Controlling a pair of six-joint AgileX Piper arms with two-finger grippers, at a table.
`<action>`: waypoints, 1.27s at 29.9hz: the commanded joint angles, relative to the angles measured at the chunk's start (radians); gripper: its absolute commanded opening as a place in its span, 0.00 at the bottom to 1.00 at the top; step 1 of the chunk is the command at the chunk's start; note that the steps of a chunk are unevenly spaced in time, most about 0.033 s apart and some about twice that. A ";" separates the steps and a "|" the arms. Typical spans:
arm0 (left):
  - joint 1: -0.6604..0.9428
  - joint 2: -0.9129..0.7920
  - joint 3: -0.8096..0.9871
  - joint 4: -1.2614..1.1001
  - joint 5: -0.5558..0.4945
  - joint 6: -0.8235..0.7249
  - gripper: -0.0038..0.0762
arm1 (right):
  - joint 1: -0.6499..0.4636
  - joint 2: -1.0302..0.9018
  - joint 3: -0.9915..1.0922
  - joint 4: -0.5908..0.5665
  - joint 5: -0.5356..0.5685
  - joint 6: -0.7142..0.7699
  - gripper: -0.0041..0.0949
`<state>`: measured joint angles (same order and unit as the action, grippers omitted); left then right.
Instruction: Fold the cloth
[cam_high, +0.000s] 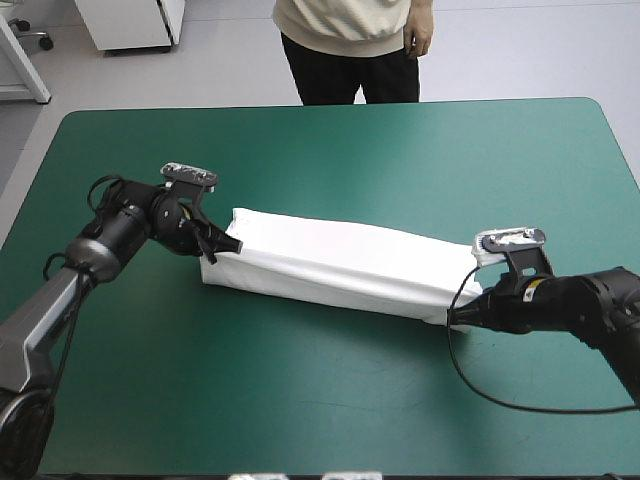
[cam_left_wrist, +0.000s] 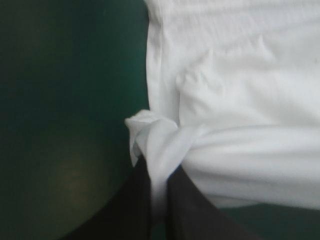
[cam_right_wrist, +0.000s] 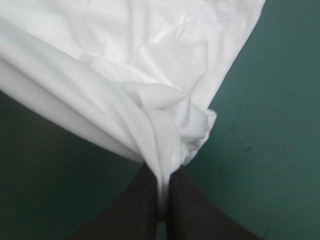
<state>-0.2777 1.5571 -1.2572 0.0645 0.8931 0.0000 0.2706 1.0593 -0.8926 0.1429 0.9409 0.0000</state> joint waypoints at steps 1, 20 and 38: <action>0.001 0.046 -0.123 0.026 -0.086 -0.010 0.04 | -0.078 0.085 -0.068 0.014 -0.092 -0.074 0.02; 0.001 0.243 -0.248 0.010 -0.233 -0.029 0.19 | -0.183 0.447 -0.271 0.137 -0.163 -0.229 0.40; -0.011 0.195 -0.434 -0.481 0.038 0.300 0.67 | -0.361 0.068 -0.324 0.072 -0.037 -0.200 0.42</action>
<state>-0.2777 1.8209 -1.6547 -0.2030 0.9226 0.1885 -0.0353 1.2493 -1.2014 0.2140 0.9315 -0.2068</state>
